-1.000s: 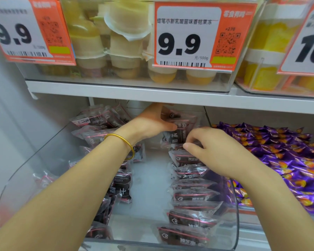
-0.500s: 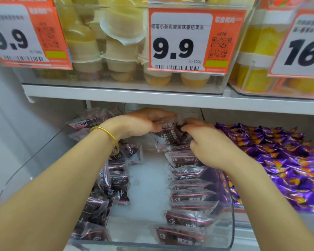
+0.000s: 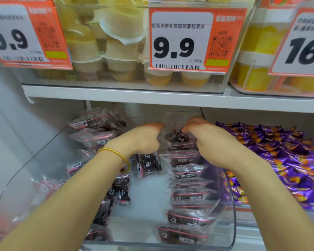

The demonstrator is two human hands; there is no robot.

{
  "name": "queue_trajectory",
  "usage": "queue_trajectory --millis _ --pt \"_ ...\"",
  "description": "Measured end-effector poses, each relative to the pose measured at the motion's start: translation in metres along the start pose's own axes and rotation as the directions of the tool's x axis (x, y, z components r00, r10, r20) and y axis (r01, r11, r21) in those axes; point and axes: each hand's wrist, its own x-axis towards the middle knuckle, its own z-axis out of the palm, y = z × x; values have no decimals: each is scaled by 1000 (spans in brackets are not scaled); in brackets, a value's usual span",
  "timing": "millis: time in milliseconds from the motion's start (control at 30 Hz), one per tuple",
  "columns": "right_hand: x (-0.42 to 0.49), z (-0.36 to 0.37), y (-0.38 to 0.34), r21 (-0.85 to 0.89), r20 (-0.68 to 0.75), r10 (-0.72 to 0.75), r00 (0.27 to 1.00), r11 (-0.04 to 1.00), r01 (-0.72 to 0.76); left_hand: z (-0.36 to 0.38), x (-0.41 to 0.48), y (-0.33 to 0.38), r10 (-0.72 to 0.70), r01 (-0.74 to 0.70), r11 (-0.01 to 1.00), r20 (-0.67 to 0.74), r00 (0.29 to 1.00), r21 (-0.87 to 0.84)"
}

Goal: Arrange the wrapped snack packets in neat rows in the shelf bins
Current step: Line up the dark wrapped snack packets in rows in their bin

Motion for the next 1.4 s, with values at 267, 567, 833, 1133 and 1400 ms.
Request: queue_trajectory --millis 267,567,833,1133,1400 --pt "-13 -2 3 231 -106 93 990 971 -66 15 16 10 -21 26 999 151 988 -31" --pt "-48 -17 -30 254 -204 -34 978 963 86 23 31 8 -165 122 804 -20 986 -582" --pt "-64 -11 -29 178 -89 -85 992 979 100 24 44 31 -4 -18 955 -76 997 -295" --pt "-51 -4 -1 399 -293 182 939 916 -53 25 52 44 -101 88 959 -33 994 -269" --pt "-58 -6 4 438 -324 203 924 898 -43 45 9 36 214 -225 973 -158 964 -55"
